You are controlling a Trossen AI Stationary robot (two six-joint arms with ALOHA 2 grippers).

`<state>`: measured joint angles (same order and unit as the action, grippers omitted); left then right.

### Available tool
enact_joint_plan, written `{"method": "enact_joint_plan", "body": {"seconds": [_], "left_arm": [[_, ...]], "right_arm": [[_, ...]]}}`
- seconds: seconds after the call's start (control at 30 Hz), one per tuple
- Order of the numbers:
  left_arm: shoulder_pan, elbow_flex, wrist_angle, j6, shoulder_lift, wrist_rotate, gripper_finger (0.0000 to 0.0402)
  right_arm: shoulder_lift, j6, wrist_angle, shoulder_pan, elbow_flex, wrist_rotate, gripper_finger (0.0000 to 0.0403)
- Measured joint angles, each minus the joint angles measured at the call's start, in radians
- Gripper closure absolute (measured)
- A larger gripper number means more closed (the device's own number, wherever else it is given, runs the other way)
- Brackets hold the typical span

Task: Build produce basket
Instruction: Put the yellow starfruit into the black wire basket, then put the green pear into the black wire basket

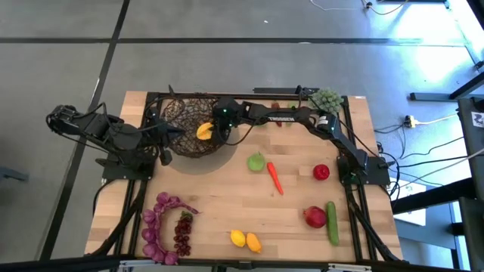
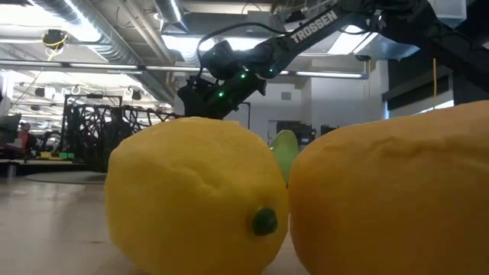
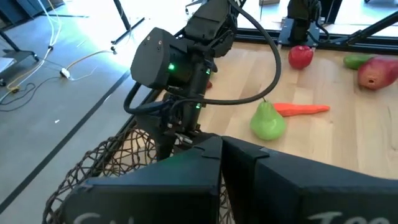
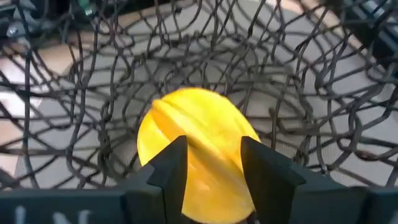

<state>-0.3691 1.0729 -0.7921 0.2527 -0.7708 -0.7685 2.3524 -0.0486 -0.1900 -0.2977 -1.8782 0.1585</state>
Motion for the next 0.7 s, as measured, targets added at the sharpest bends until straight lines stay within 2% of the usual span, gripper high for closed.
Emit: {"method": "enact_joint_plan", "body": {"seconds": [0.13, 0.3, 0.43, 0.6, 0.7], "left_arm": [[0.000, 0.000, 0.000, 0.000, 0.001, 0.000, 0.0401], [0.000, 0.000, 0.000, 0.001, 0.001, 0.000, 0.0401], [0.000, 0.000, 0.000, 0.000, 0.001, 0.000, 0.0401], [0.000, 0.000, 0.000, 0.001, 0.001, 0.000, 0.0401], [0.000, 0.000, -0.001, 0.004, 0.001, 0.000, 0.0401]], "right_arm": [[0.000, 0.020, -0.011, 0.000, -0.041, 0.000, 0.0250], [0.000, 0.107, -0.074, 0.005, -0.157, 0.000, 0.0250], [0.000, 0.160, -0.199, 0.018, -0.283, 0.001, 0.0254], [-0.001, 0.263, -0.444, 0.039, -0.461, 0.001, 0.0254], [-0.054, 0.298, -0.543, 0.051, -0.449, 0.004, 0.0254]]}}
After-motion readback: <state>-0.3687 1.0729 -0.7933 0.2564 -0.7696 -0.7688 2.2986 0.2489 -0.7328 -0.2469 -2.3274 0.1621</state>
